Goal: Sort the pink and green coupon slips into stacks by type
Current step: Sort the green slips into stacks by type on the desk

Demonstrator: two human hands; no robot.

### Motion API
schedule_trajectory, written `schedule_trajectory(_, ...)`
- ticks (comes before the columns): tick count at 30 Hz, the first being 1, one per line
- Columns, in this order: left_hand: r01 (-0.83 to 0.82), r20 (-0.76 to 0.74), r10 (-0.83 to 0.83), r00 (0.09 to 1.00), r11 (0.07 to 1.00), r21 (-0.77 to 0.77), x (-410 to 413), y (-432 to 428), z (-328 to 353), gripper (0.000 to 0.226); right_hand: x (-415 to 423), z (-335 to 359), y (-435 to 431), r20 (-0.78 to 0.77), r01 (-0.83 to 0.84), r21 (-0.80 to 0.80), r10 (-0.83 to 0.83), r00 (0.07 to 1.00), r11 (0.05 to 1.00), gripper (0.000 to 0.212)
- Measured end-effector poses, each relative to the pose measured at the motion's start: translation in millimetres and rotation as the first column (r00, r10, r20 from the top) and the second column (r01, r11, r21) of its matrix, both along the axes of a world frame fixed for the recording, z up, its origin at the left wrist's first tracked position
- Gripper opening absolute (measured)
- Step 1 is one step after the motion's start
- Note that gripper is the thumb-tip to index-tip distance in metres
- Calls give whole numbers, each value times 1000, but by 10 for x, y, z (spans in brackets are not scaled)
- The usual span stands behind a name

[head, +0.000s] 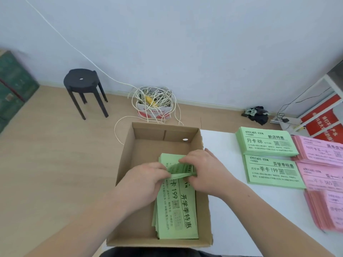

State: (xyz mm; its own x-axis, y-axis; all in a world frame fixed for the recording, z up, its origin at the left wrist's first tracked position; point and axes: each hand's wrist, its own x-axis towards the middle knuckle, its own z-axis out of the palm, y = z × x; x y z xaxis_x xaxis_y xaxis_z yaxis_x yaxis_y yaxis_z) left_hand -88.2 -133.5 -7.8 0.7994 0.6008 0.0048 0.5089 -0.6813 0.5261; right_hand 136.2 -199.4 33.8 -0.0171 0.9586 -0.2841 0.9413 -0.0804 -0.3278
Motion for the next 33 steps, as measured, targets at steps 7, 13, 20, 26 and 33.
schedule_trajectory(7, 3, 35, -1, 999, 998, -64, -208, -137, 115, 27, 8, 43, -134, -122, -2, -18, 0, 992, 1000, 16)
schedule_trajectory(13, -60, -35, 53, 998, 968, -243, 15, -9, 369, 13, -105, 180, -137, -298, 134, 15, -123, 947, 991, 6)
schedule_trajectory(20, -259, 120, 367, 923, 819, -512, 32, 167, 869, 18, -137, 485, -182, -701, 413, -132, -380, 604, 901, 10)
schedule_trajectory(26, -264, 308, 649, 696, 630, -730, 216, -58, 1311, 19, 92, 791, -259, -720, 431, -22, -314, 619, 902, 20)
schedule_trajectory(33, -106, 267, 623, 735, 495, -862, 933, -636, 1383, 21, 978, 1349, -761, -366, 368, 69, -320, 874, 927, 31)
